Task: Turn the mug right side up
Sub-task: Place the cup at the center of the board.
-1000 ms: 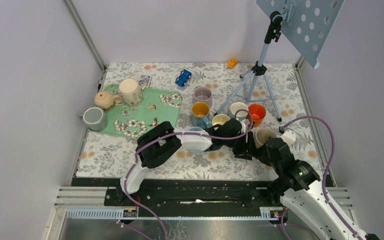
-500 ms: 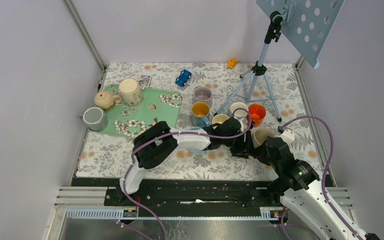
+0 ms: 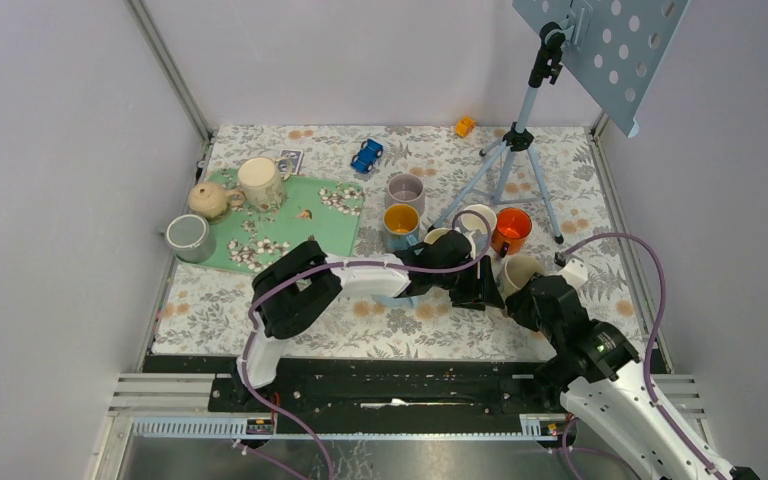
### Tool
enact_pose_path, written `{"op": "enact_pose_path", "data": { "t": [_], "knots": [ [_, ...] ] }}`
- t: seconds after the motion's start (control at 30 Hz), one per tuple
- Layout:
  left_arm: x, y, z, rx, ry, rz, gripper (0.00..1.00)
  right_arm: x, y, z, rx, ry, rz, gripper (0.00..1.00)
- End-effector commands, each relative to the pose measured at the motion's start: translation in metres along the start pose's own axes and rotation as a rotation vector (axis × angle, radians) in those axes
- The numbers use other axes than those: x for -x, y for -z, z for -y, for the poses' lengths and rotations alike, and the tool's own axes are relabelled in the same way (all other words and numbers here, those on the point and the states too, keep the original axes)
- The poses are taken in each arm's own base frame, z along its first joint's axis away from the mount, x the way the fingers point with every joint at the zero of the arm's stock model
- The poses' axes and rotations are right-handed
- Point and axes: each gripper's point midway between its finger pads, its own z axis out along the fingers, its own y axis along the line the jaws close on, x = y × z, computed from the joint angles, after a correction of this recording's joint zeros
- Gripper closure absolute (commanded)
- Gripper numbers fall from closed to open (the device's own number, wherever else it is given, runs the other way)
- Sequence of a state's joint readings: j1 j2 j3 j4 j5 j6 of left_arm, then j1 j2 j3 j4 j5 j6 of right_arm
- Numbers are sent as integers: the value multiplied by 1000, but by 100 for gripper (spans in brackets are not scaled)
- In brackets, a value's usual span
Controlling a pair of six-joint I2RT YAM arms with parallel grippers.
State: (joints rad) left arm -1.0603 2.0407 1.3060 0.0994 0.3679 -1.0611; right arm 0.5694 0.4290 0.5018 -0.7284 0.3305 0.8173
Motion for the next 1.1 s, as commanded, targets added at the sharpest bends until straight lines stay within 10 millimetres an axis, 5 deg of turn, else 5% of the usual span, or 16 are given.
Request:
{"op": "enact_pose_path", "data": {
  "t": [0.0, 0.63, 1.07],
  "knots": [
    [9, 12, 20, -48, -43, 40, 41, 21, 4, -21, 77, -66, 84, 100],
    [19, 35, 40, -49, -91, 84, 41, 29, -10, -19, 19, -33, 116, 100],
    [34, 79, 56, -80, -109, 159, 41, 30, -20, -17, -15, -6, 126, 100]
  ]
}}
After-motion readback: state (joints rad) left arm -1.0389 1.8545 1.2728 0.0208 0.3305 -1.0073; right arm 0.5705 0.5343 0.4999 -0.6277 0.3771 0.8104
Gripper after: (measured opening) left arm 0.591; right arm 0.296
